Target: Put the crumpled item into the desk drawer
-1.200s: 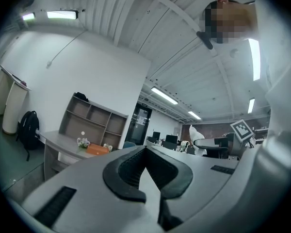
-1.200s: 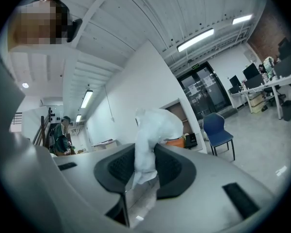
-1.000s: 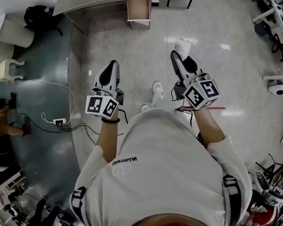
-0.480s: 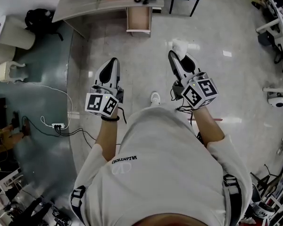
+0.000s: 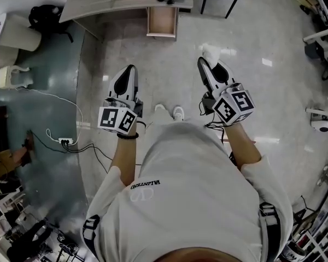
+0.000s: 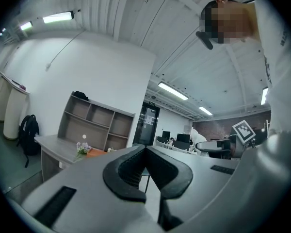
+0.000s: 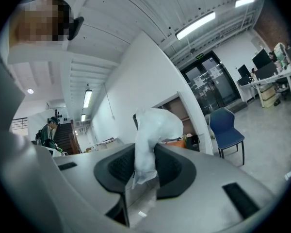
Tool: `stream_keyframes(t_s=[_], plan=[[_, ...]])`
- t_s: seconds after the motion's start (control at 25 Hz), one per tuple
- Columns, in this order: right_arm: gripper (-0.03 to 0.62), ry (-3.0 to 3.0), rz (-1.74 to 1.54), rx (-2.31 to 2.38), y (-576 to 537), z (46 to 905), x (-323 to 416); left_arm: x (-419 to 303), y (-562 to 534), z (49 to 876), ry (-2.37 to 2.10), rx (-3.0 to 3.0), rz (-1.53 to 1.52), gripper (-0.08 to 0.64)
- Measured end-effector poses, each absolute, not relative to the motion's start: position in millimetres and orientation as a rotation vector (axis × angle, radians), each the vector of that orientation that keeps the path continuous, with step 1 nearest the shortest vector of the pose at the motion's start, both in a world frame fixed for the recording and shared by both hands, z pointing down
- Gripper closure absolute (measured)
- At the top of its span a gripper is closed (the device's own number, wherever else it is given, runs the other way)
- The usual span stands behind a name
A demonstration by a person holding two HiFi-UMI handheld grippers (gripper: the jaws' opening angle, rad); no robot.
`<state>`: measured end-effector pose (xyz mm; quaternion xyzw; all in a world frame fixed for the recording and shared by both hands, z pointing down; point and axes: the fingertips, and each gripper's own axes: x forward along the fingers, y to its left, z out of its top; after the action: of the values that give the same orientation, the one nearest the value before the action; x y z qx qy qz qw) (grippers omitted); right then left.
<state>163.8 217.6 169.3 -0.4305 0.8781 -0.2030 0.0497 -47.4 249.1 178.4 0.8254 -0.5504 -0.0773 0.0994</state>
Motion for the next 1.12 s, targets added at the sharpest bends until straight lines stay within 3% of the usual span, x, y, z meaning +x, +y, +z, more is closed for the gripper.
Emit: stream_keyframes(t_s=[0.48, 1.12], plan=[[0.495, 2.705, -0.607, -1.369, 148, 193, 133, -70, 173, 194, -1.588, 2.454, -0.253, 0.558], [0.495, 2.712, -0.712, -1.494, -27, 235, 30, -118, -15, 242, -1.390, 2.521, -0.128, 0.558]])
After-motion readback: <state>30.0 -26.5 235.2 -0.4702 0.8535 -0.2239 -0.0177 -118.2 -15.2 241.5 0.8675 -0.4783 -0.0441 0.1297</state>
